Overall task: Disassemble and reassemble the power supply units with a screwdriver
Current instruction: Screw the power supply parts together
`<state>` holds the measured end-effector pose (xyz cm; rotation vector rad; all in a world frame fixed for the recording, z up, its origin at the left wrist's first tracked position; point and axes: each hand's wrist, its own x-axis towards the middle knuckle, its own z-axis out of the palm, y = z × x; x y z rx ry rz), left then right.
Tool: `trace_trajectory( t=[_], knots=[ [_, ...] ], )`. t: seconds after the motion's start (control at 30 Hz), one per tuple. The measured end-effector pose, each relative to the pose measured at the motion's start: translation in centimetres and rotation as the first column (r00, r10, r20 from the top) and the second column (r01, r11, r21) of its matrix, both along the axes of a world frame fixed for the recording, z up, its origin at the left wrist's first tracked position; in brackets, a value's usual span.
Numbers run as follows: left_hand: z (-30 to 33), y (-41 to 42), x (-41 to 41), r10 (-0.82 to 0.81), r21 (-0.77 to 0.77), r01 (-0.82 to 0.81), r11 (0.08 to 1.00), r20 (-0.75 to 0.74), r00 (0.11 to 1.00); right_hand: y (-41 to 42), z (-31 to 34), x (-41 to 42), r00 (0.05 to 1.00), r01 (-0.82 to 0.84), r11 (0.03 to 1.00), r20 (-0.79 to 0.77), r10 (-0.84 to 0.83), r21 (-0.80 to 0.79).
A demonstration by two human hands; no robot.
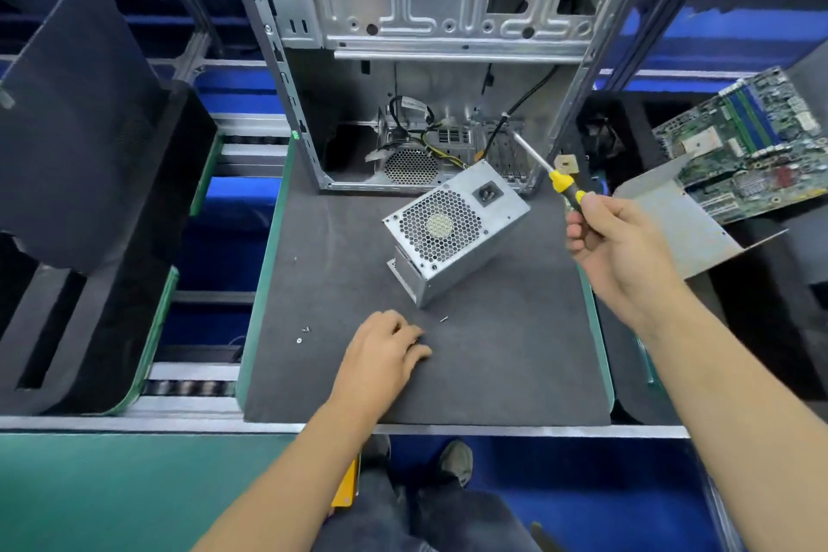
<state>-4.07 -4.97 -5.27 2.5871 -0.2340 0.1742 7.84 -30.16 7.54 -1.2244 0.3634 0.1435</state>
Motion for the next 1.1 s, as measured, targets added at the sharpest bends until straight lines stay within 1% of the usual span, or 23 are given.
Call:
trace_trajectory(
  t=[0.07, 0.2, 0.27, 0.3, 0.33, 0.37, 0.4, 0.47, 0.5, 0.53, 0.57, 0.6, 0.63, 0.67, 0.7, 0.73, 0.77, 0.8, 0.87, 0.9, 0.97, 1.03, 1.1],
  knots=[
    [-0.6, 0.2, -0.1, -0.004, 0.048, 0.006, 0.999, -0.046, 0.999, -0.3, -0.4, -0.6, 1.000, -0.015, 1.000, -0.005, 0.015, -0.007],
    [-1.0, 0.6, -0.1, -0.025, 0.115, 0.025, 0.993, 0.001, 1.000, -0.5, -0.4, -1.2, 0.999, -0.046, 0.999, 0.010, 0.046, -0.026],
    [-0.6, 0.4, -0.1, 0.040, 0.026, -0.039, 0.999, -0.036, 0.999, -0.3, -0.2, -1.4, 0.998, -0.057, 0.998, 0.037, 0.058, -0.028],
    [-0.1, 0.3, -0.2, 0.112, -0.072, -0.119, 0.990, -0.088, 0.990, -0.1, 0.0, -1.4, 0.997, -0.062, 0.998, 0.052, 0.063, -0.022],
    [0.6, 0.2, -0.3, 0.196, -0.204, -0.221, 0.954, -0.138, 0.971, 0.1, 0.2, -1.4, 0.996, -0.067, 0.998, 0.065, 0.067, -0.011],
    [1.3, 0.3, -0.2, 0.275, -0.360, -0.326, 0.874, -0.186, 0.943, 0.3, 0.4, -1.4, 0.995, -0.080, 0.997, 0.063, 0.079, 0.009],
    [2.2, 0.5, 0.0, 0.341, -0.511, -0.419, 0.751, -0.244, 0.908, 0.6, 0.6, -1.4, 0.995, -0.096, 0.994, 0.046, 0.093, 0.047],
    [4.4, 1.0, 0.8, 0.381, -0.729, -0.512, 0.454, -0.360, 0.851, 1.9, 1.3, -1.6, 0.989, -0.138, 0.984, -0.041, 0.144, 0.109],
    [5.6, 1.3, 1.3, 0.364, -0.797, -0.510, 0.324, -0.392, 0.845, 2.6, 1.7, -1.7, 0.980, -0.164, 0.978, -0.089, 0.176, 0.132],
    [6.7, 1.6, 1.7, 0.336, -0.842, -0.492, 0.221, -0.408, 0.849, 3.4, 2.0, -1.8, 0.968, -0.190, 0.970, -0.135, 0.211, 0.152],
    [7.7, 1.7, 2.0, 0.306, -0.870, -0.471, 0.146, -0.413, 0.858, 4.1, 2.4, -2.1, 0.955, -0.218, 0.963, -0.167, 0.245, 0.161],
    [8.6, 1.8, 2.3, 0.277, -0.885, -0.454, 0.101, -0.413, 0.868, 4.9, 2.6, -2.4, 0.946, -0.246, 0.957, -0.176, 0.271, 0.153],
    [9.4, 1.7, 2.4, 0.252, -0.893, -0.441, 0.090, -0.408, 0.877, 5.6, 2.8, -2.7, 0.941, -0.288, 0.955, -0.162, 0.296, 0.074],
    [10.0, 1.6, 2.4, 0.230, -0.894, -0.435, 0.109, -0.403, 0.886, 6.1, 2.8, -3.1, 0.936, -0.346, 0.932, -0.113, 0.334, -0.105],
    [10.6, 1.3, 2.4, 0.211, -0.889, -0.433, 0.149, -0.400, 0.892, 6.7, 2.9, -3.5, 0.922, -0.377, 0.868, -0.044, 0.384, -0.324],
    [11.1, 1.0, 2.4, 0.190, -0.880, -0.432, 0.195, -0.399, 0.897, 7.3, 2.9, -3.8, 0.903, -0.366, 0.798, 0.025, 0.429, -0.480],
    [11.6, 0.7, 2.4, 0.168, -0.869, -0.432, 0.240, -0.401, 0.901, 7.9, 2.8, -4.1, 0.885, -0.351, 0.769, 0.079, 0.459, -0.535],
    [11.9, 0.4, 2.4, 0.144, -0.858, -0.431, 0.279, -0.407, 0.902, 8.4, 2.6, -4.3, 0.864, -0.358, 0.765, 0.121, 0.489, -0.535],
    [12.4, 0.0, 2.6, 0.097, -0.842, -0.435, 0.317, -0.428, 0.899, 9.6, 2.5, -4.5, 0.813, -0.370, 0.725, 0.175, 0.555, -0.581],
    [12.5, -0.1, 2.7, 0.080, -0.838, -0.446, 0.316, -0.445, 0.892, 10.0, 2.3, -4.5, 0.785, -0.342, 0.677, 0.198, 0.588, -0.651],
    [12.4, -0.1, 3.0, 0.066, -0.830, -0.473, 0.294, -0.476, 0.877, 10.4, 2.3, -4.4, 0.706, -0.223, 0.572, 0.274, 0.653, -0.790],
    [12.2, 0.1, 3.4, 0.066, -0.821, -0.502, 0.273, -0.504, 0.861, 10.4, 2.3, -4.2, 0.616, -0.119, 0.498, 0.329, 0.716, -0.859],
    [12.0, 0.3, 3.7, 0.076, -0.804, -0.536, 0.256, -0.536, 0.841, 10.5, 2.5, -3.9, 0.570, -0.083, 0.445, 0.324, 0.755, -0.892]
  ],
)
